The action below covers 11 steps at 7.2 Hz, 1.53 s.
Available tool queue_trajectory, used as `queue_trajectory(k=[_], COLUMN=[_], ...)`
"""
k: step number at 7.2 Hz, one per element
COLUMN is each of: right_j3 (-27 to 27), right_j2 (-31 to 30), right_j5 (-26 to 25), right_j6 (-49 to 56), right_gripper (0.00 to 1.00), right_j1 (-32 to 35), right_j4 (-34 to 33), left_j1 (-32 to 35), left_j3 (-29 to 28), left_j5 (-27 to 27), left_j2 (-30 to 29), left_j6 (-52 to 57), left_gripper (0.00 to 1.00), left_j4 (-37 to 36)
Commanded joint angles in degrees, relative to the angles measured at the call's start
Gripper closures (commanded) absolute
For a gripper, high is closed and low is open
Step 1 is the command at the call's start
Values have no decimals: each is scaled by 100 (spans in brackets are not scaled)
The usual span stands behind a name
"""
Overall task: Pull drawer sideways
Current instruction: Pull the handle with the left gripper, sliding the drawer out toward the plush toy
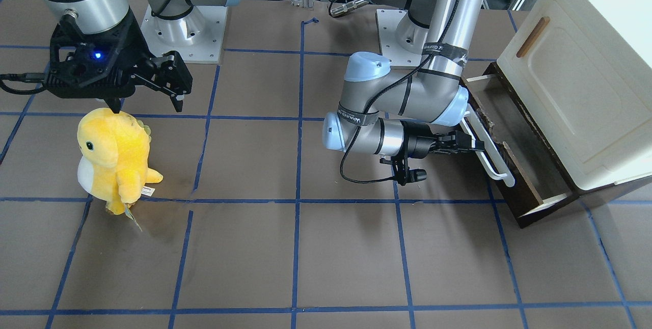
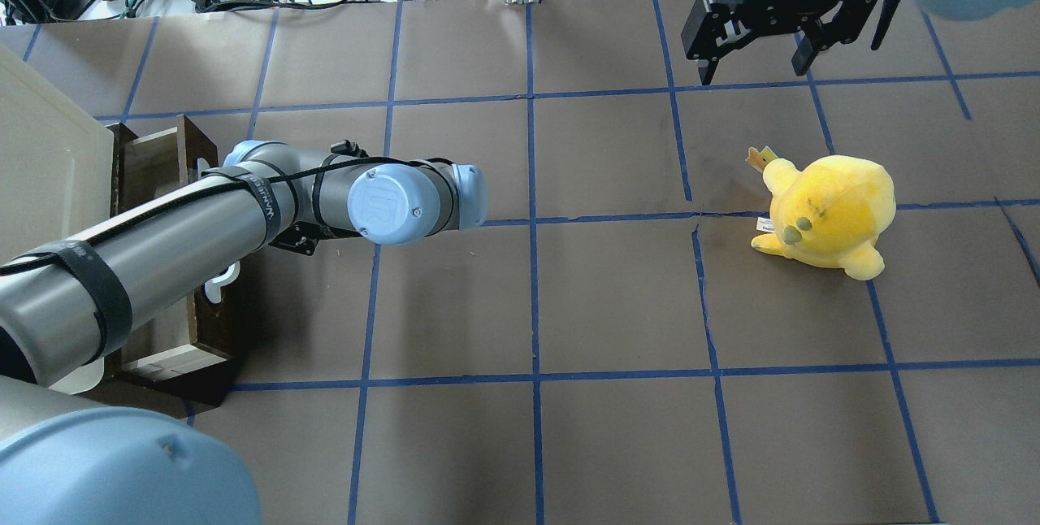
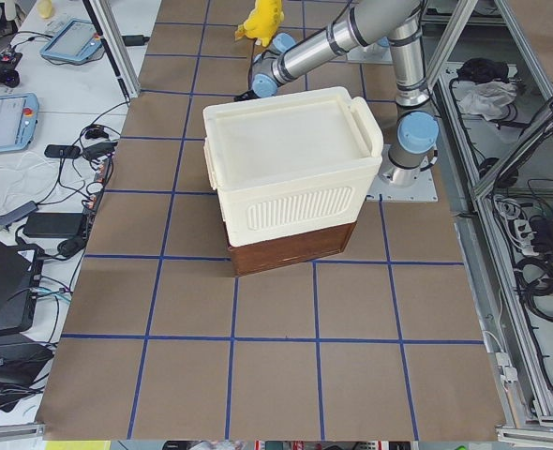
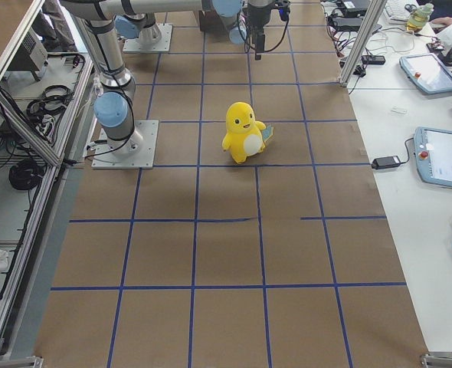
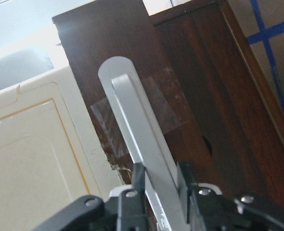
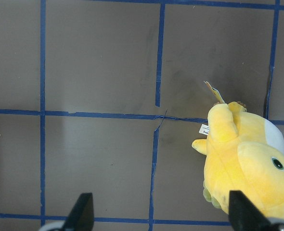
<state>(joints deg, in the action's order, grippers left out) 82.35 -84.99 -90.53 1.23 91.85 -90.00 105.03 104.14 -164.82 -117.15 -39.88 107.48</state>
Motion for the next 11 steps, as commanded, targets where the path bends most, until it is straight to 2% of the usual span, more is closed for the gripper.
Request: queue_trajectory(k=[1, 7, 8, 9, 11], right_j3=[0, 0, 0, 0, 0], right_j2=[0, 0, 0, 0, 0], right_j5=[0, 0, 0, 0, 0], right_j6=[0, 0, 0, 0, 0], right_gripper=[0, 0, 0, 0, 0], right_j1=[0, 0, 0, 0, 0], right_j4=[0, 0, 0, 0, 0], left_j1=[53, 123, 123, 123, 114], left_j3=[-52, -70, -87, -96, -358], left_j5=[2, 11, 20, 28, 98], left_j2=[-35, -36, -36, -27, 130], left_j6=[7, 16, 16, 16, 181], left_gripper=[91, 95, 92, 67, 63], left_j4=[1, -8, -8, -34, -70])
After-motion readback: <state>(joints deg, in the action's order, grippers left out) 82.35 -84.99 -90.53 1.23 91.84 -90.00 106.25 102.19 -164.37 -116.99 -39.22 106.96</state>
